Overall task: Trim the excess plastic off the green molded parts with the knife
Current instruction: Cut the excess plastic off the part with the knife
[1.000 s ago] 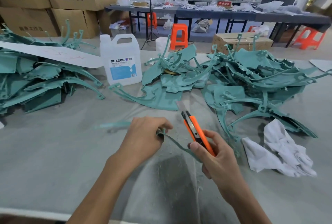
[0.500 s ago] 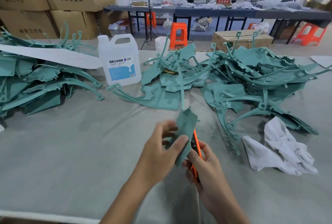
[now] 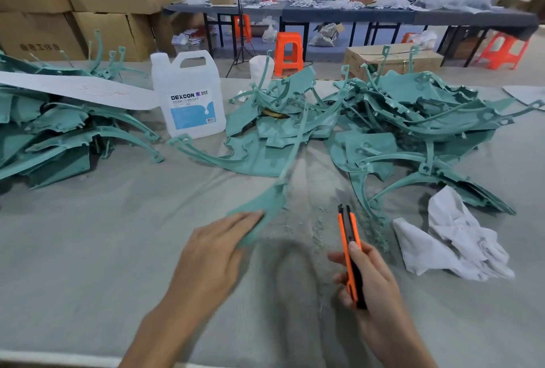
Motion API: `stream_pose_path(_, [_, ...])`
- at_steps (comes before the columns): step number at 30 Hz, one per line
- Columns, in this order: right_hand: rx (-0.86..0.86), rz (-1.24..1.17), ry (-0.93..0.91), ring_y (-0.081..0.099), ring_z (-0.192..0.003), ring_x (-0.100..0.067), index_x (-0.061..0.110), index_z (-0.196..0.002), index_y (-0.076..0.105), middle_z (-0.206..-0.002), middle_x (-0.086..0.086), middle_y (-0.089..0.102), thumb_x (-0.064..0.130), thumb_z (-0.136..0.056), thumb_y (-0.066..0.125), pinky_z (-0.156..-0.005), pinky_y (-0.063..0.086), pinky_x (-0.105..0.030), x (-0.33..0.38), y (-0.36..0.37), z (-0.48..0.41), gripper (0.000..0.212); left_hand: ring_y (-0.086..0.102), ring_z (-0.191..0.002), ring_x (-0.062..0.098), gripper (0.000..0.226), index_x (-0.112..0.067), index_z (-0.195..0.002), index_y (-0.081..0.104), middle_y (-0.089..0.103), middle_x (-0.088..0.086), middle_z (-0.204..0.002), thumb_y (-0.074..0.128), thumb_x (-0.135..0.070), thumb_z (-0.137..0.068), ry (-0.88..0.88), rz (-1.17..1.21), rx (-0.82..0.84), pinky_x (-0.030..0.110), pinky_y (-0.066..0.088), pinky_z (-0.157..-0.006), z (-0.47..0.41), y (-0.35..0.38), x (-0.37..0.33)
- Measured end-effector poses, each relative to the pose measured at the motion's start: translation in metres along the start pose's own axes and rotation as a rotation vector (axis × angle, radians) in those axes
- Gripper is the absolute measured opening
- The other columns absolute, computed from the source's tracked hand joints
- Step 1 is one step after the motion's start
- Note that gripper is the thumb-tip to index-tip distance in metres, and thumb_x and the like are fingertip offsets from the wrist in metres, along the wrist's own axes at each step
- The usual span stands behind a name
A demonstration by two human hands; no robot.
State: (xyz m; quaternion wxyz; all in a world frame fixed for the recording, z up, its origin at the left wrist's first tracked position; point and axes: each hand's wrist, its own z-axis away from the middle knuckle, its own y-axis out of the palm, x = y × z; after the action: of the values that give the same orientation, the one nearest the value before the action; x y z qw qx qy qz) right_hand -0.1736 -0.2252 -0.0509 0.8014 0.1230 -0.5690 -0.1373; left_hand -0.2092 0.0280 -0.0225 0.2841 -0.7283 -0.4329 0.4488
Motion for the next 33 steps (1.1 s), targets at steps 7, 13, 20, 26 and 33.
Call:
stream_pose_path(7, [0.07,0.506,-0.278,0.061,-0.063,-0.013,0.043,-0.1,0.07,-0.086,-0.005,0.073,0.042,-0.089,0.064,-0.047,0.044,-0.026,0.012,-0.021,0.003,0.013,0.042,-0.139,0.012,0.075,-0.039,-0.141,0.054,0.046,-0.012,-0.151,0.065,-0.076,-0.076,-0.203,-0.031,0.33,0.029,0.029,-0.116,0.0,0.012,0.038])
stream_pose_path(13, [-0.074,1.373,-0.76,0.055,-0.09,-0.006,0.046,-0.114,0.066,-0.096,0.029,0.062,0.055,-0.098,0.046,-0.081,0.029,-0.032,0.015,-0.016,-0.011,0.026,0.018,-0.148,0.01,0.11,-0.042,-0.148,0.036,0.024,-0.01,-0.162,0.026,-0.106,-0.059,-0.286,-0.132,0.395,0.035,0.012,-0.119,-0.015,0.03,0.033])
stream_pose_path(20, [-0.085,1.441,-0.679,0.054,-0.096,-0.027,0.033,-0.129,0.065,-0.106,0.003,0.059,0.048,-0.099,0.039,-0.086,0.043,-0.048,0.009,-0.006,-0.027,0.043,0.008,-0.148,0.009,0.112,-0.031,-0.151,0.026,0.02,-0.009,-0.162,0.036,-0.099,-0.062,-0.341,-0.178,0.311,0.041,0.005,-0.118,-0.04,0.06,0.027])
stream_pose_path(26, [-0.099,1.516,-0.685,0.055,-0.093,-0.032,0.031,-0.124,0.068,-0.103,-0.002,0.061,0.042,-0.097,0.047,-0.083,0.043,-0.048,0.001,-0.006,-0.028,0.036,-0.004,-0.153,0.005,0.126,-0.032,-0.16,0.015,0.005,-0.012,-0.168,0.019,-0.106,-0.058,-0.303,-0.173,0.384,0.041,-0.004,-0.123,-0.035,0.066,0.047])
stream_pose_path(33, [-0.286,1.476,-0.715,0.057,-0.089,-0.038,0.023,-0.116,0.072,-0.099,-0.007,0.064,0.043,-0.102,0.05,-0.078,0.047,-0.049,-0.001,-0.006,-0.036,0.033,-0.007,-0.153,0.004,0.126,-0.032,-0.161,0.011,0.0,-0.014,-0.168,0.015,-0.107,-0.06,-0.297,-0.177,0.409,0.04,-0.008,-0.123,-0.034,0.067,0.05])
